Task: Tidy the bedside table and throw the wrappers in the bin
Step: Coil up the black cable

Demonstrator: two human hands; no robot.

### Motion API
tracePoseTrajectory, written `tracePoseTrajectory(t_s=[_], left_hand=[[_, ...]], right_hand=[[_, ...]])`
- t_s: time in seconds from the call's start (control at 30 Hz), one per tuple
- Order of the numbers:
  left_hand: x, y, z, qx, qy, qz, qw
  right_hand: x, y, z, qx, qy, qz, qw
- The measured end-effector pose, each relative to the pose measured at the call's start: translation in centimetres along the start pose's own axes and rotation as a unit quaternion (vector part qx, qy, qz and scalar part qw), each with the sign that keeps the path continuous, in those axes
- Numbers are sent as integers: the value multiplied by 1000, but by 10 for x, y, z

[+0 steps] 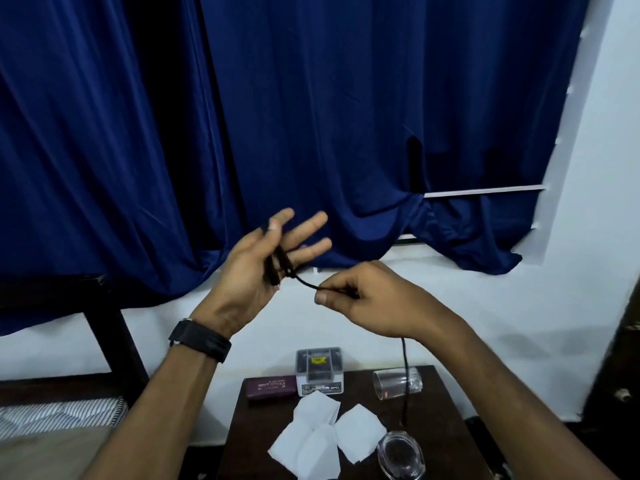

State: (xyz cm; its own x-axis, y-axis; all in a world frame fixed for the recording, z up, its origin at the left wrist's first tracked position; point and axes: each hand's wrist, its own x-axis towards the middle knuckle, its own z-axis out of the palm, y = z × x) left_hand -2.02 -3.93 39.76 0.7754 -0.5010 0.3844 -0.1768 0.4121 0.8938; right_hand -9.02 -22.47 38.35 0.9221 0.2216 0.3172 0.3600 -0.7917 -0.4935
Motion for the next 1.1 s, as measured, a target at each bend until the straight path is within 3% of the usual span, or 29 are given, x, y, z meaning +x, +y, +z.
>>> tracePoseTrajectory(t_s=[0.03,0.1,0.17,0.23,0.3,0.37,0.43,0.53,0.6,0.7,0.8,0.87,0.93,1.0,1.1], left_hand=[[-1,-4,-2,105,17,9,994],[-6,-11,-6,311,6,23,950],[-11,-13,-3,382,-48,-18,923],[-15,-11,6,320,-65,-70,943],[-16,-6,15,150,-48,-93,983],[-16,1,21,-42,-42,-100,993],[-11,5,20,-139,-31,-69,987],[0,1,16,-137,16,-7,990],[5,-4,11,-45,60,20,997],[-2,-14,4,215,62,25,974],[-12,-16,11,350,-30,-45,935],[-13,-16,15,317,-50,-93,943],[-11,-13,18,160,-66,-151,973],[-10,-9,19,31,-83,-190,978],[-11,-8,20,-19,-62,-202,977]], right_hand=[[0,-1,-2,0,22,0,1000],[1,-3,-10,8,90,-7,996],[2,-4,-21,22,162,-7,987],[5,-5,-28,47,215,6,976],[9,-2,-26,72,236,7,969],[12,5,-17,64,206,10,976],[9,7,-5,44,122,20,991],[-1,-1,7,5,6,17,1000],[-5,-8,6,-20,-7,5,1000],[-4,-15,-4,-90,76,-10,993],[-1,-15,-12,-39,155,-17,987],[1,-13,-13,40,186,-22,981],[4,-10,-9,127,196,-35,972],[4,-9,-3,226,161,-29,960],[0,-10,6,395,81,2,915]])
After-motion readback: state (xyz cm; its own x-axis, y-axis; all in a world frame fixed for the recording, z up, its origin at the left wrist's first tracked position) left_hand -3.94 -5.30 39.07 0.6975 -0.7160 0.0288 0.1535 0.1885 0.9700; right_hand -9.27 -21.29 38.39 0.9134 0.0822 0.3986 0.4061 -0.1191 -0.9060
